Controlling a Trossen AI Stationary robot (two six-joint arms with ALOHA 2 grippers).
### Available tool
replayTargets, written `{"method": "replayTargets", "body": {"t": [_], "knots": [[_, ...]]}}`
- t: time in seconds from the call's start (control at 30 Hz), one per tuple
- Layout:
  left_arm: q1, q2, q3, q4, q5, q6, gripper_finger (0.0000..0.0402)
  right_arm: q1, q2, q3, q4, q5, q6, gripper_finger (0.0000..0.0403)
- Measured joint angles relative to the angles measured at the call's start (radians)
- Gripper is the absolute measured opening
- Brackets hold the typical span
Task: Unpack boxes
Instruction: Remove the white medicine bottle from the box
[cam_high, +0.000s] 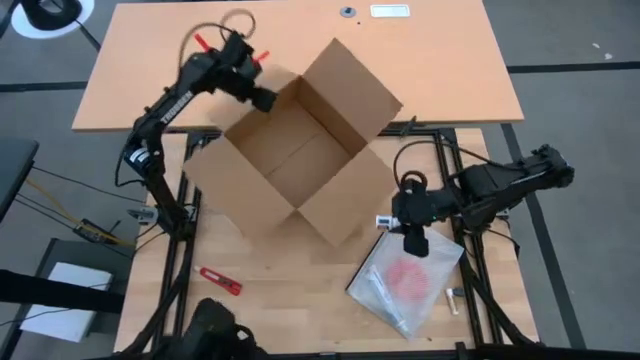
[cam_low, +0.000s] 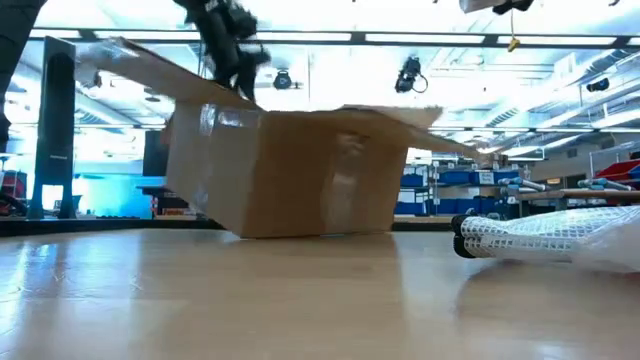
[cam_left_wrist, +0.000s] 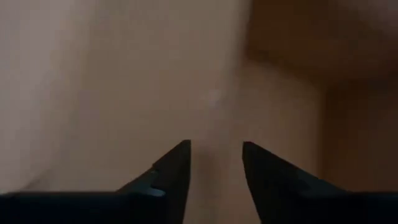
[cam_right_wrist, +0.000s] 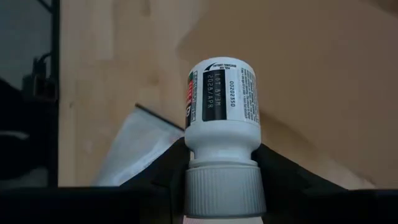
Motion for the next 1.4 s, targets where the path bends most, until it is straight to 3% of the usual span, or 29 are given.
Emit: {"method": "replayTargets", "body": {"t": [0.1, 0.23, 0.3, 0.37, 0.43, 0.5, 0.67, 0.8, 0.97, 1.23, 1.4], "knots": [[-0.04, -0.019, 0.119, 0.018, -0.017, -0.008, 0.0182, 0.043, 0.011, -0.032, 0.025, -0.001, -0.005, 0.014], [-0.084, -0.02, 0.235, 0.024, -0.145, 0.026, 0.0189, 0.079, 0.023, -0.122, 0.086, -0.002, 0.017, 0.014], [-0.088, -0.019, 0.263, 0.022, -0.094, -0.005, 0.019, 0.091, 0.032, -0.185, 0.15, -0.002, 0.021, 0.014], [-0.119, -0.031, 0.277, 0.022, 0.03, -0.028, 0.019, 0.093, 0.042, -0.253, 0.229, -0.003, -0.008, 0.014], [-0.202, -0.044, 0.279, 0.026, 0.118, -0.05, 0.0188, 0.093, 0.055, -0.321, 0.33, -0.004, -0.071, 0.014], [-0.303, -0.049, 0.28, 0.022, 0.142, -0.054, 0.0187, 0.082, 0.076, -0.383, 0.41, -0.006, -0.156, 0.014], [-0.556, -0.053, 0.265, -0.041, 0.017, -0.058, 0.0186, 0.025, 0.166, -0.479, 0.558, 0.001, -0.345, 0.0141], [-0.723, -0.051, 0.201, -0.042, -0.061, -0.137, 0.0186, -0.045, 0.263, -0.513, 0.688, 0.001, -0.48, 0.0146], [-0.881, -0.052, 0.024, 0.066, -0.019, -0.217, 0.0186, -0.096, 0.379, -0.517, 0.748, -0.075, -0.603, 0.014], [-1.079, -0.05, -0.307, 0.413, 0.046, -0.268, 0.0185, -0.101, 0.432, -0.515, 0.742, -0.092, -0.574, 0.0143], [-1.098, -0.05, -0.485, 0.616, 0.073, -0.273, 0.0185, -0.101, 0.432, -0.515, 0.741, -0.092, -0.555, 0.0139]]}}
